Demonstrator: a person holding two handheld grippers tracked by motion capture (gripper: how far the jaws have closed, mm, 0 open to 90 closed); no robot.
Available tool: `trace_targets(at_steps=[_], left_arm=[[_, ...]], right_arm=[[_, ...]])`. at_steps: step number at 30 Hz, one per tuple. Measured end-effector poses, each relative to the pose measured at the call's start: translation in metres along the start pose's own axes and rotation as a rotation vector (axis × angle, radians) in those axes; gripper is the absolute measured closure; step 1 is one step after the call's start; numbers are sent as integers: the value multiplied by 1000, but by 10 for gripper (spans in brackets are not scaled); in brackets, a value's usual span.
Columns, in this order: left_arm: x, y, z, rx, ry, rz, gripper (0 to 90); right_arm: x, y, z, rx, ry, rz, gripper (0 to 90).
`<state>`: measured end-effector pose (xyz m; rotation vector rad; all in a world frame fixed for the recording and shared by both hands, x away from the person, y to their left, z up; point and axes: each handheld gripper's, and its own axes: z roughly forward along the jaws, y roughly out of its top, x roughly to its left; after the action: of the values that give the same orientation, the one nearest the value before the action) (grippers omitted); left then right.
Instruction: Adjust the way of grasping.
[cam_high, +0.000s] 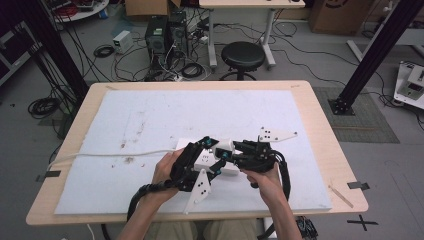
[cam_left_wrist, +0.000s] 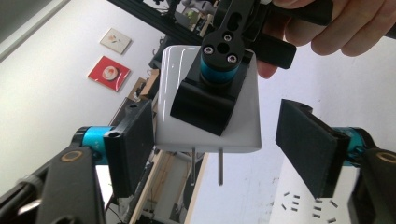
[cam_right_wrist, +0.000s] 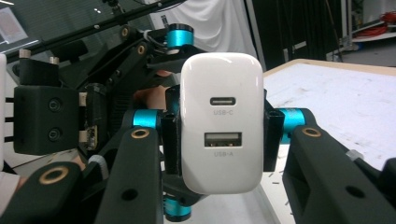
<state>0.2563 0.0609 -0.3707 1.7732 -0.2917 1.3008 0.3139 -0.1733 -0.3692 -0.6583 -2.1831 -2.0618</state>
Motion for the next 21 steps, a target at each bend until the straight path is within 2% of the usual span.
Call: trace_targets(at_steps=[1, 4, 5, 6, 7, 9, 11, 12, 13, 14, 17, 18, 20, 21], left_arm=[[2, 0, -3, -9, 1, -22, 267], [5, 0, -6, -11, 3, -45, 230], [11, -1, -10, -15, -5, -94, 216], [13, -3, -11, -20, -7, -118, 208], [13, -3, -12, -15, -7, -122, 204], [18, -6, -15, -9, -18, -161, 191], [18, -6, -15, -9, -18, -161, 191], [25, -11, -22, -7, -27, -213, 191], [25, -11, -22, -7, -27, -213, 191], [27, -13, -25, 3, -28, -242, 191], [31, -17, -31, 16, -52, -284, 191], [31, -17, -31, 16, -52, -284, 191], [33, -22, -35, 25, -57, -322, 191], [33, -22, -35, 25, -57, -322, 191]], right_arm=[[0, 0, 0, 0, 0, 0, 631], [0, 0, -2, -4, -8, -6, 631], [0, 1, -5, -4, -12, -10, 631], [0, 2, -5, -5, -15, -14, 631], [0, 2, -6, -7, -21, -14, 630], [0, 2, -8, -16, -25, -26, 631], [0, 3, -9, -16, -33, -27, 631], [1, 4, -12, -12, -50, -37, 631], [0, 4, -13, -14, -53, -45, 630], [0, 4, -13, -14, -53, -54, 631], [1, 4, -16, -5, -70, -60, 631], [1, 4, -16, -5, -70, -60, 631], [1, 3, -18, -10, -82, -84, 630], [1, 3, -18, -10, -82, -84, 630]])
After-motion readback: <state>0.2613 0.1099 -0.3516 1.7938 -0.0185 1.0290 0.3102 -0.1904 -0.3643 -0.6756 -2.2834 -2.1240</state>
